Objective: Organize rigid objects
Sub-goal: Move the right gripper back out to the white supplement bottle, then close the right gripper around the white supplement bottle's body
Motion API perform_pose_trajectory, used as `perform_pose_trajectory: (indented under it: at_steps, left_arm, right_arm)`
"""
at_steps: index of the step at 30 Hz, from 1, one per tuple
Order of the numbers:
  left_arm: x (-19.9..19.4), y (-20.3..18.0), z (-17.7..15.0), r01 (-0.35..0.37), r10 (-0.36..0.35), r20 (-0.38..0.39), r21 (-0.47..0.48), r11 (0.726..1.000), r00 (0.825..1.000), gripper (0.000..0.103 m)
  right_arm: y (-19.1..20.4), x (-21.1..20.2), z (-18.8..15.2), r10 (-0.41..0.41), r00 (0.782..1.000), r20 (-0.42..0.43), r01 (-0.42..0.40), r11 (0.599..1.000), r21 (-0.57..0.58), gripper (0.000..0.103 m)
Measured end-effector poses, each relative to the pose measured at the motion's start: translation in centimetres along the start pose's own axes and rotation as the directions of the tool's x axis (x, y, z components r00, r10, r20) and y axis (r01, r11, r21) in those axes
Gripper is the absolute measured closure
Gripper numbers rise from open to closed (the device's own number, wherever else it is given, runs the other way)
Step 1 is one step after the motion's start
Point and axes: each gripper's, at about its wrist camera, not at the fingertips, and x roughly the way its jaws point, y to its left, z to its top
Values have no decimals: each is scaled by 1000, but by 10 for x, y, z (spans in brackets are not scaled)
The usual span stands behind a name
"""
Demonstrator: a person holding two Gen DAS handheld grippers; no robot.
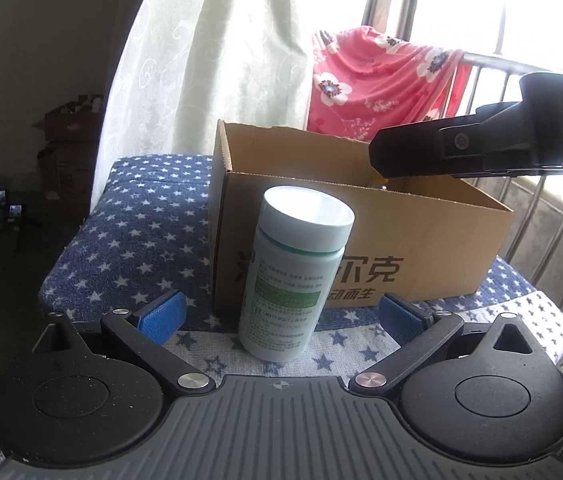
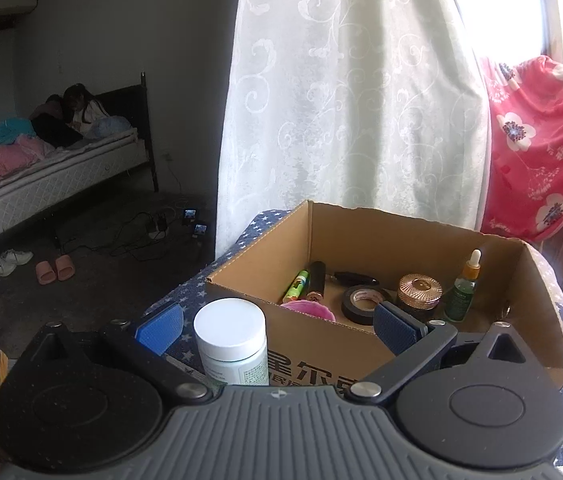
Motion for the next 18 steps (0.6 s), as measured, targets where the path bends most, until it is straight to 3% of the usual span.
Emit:
perform_pose_trajectory:
  at_steps: [4,10,16,18]
  left_arm:
    - [1,5,1,32,-32,2,-26,999,999,0]
    - [4,-2,2,12,-13,25,43,999,1000,1]
    - [11,-10,4,24,-27,39,67,997,999,9]
    - [14,-10,6,38,-39,28,50,998,999,18]
  right_arm:
    - [-10,6,-1,69,997,-21,-67,991,115,0]
    - [-20,22,-8,180,983,-44,-164,955,247,0]
    - [-22,37,-13,228,972,-60,-202,937,287,5]
    - [-23,44,-15,244,967,-69,-214,931,295,10]
